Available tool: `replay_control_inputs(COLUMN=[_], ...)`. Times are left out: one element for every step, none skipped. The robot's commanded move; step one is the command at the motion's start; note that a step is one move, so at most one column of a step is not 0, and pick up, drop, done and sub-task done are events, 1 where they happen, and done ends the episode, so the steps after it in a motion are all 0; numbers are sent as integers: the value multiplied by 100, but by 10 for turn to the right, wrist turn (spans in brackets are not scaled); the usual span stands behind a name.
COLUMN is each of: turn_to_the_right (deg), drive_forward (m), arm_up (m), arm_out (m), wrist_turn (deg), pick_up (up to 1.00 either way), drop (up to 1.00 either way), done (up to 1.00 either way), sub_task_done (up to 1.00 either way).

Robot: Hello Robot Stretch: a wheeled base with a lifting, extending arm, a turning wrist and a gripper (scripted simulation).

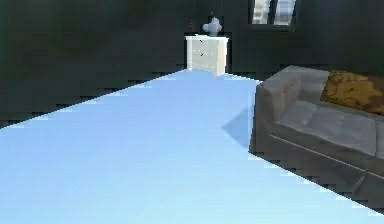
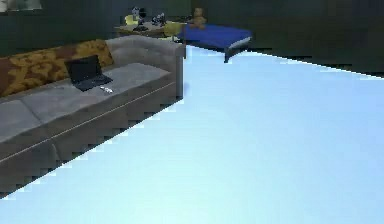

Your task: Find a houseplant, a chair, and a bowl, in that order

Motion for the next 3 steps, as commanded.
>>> replay_control_inputs(turn_to_the_right=[390, 0, -450], drive_forward=[0, 10, 0], arm_up=[0, 0, 0], arm_out=[0, 0, 0], wrist_turn=[0, 0, 0], pick_up=[0, 0, 0], drop=[0, 0, 0], done=[0, 0, 0], sub_task_done=[0, 0, 0])
